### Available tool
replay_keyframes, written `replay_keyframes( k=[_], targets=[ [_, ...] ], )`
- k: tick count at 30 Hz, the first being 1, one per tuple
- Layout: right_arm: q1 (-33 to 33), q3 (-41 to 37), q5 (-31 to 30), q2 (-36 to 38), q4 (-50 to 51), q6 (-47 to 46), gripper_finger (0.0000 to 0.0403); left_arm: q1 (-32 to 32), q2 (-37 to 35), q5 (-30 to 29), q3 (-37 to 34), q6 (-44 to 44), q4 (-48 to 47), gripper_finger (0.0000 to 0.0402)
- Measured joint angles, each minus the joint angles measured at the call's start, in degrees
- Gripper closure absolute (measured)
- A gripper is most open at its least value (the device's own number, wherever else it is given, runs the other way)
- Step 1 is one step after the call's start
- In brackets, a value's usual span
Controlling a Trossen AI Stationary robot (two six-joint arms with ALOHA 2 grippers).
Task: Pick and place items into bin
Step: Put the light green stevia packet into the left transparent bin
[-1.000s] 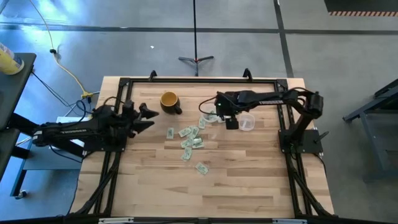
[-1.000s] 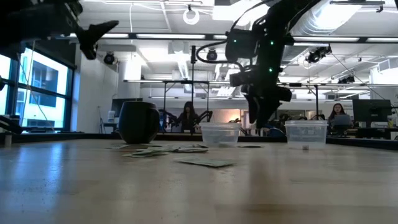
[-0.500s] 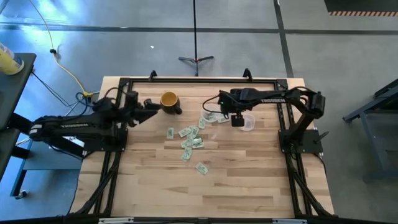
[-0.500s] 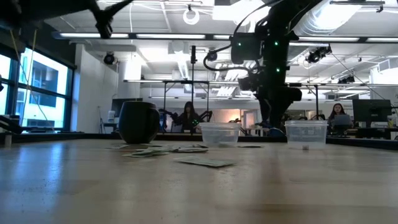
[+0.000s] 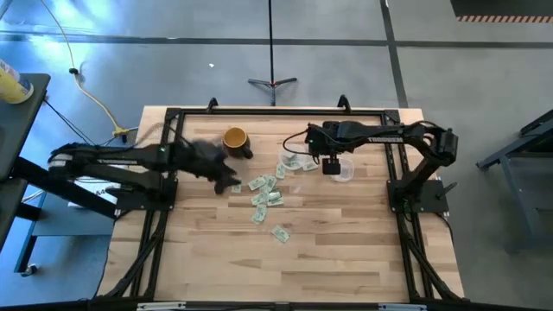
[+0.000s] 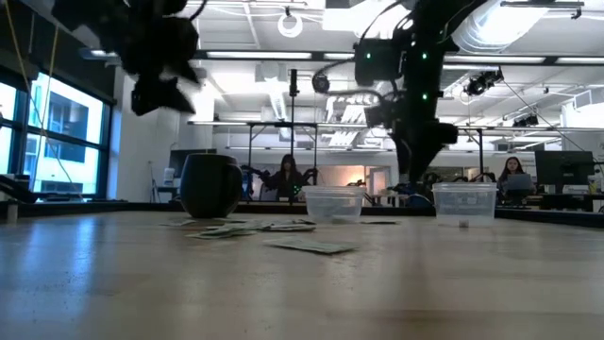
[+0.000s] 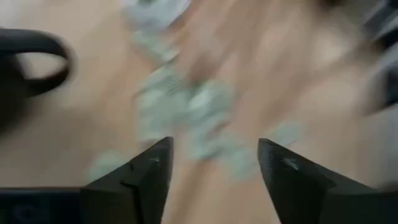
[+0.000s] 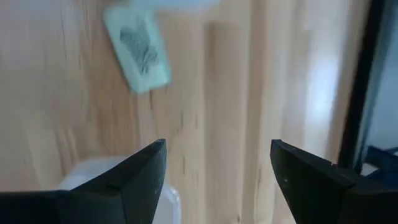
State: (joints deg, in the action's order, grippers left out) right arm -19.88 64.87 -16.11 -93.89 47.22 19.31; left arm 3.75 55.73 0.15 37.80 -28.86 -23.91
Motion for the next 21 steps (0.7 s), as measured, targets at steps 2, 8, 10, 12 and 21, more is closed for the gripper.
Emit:
replay_keyframes(
  k=[2, 8, 10, 12, 21],
  targets=[
    [0.01, -0.33, -0.14, 2.03, -0.77, -0.19, 0.0125, -4.75, 2.73, -9.18, 0.98, 6.66, -1.24, 0.0157],
    [1.59, -3.59, -2.20, 7.99, -1.25, -2.82, 0.0125, -15.18, 12.69, -24.55, 1.73, 13.25, 5.39, 0.0161],
    [2.20, -5.28, -2.72, 10.00, -1.65, -3.82, 0.0125, -16.06, 16.02, -28.61, 1.73, 10.60, 5.25, 0.0148],
    [2.91, -6.56, -2.82, 11.62, -1.32, -4.81, 0.0125, -16.11, 19.13, -29.74, 1.73, 6.90, 4.99, 0.0133],
    [4.59, -8.86, -4.78, 16.72, -1.76, -9.31, 0.0125, -15.01, 32.92, -29.54, 1.71, 12.10, 14.48, 0.0102]
  ],
)
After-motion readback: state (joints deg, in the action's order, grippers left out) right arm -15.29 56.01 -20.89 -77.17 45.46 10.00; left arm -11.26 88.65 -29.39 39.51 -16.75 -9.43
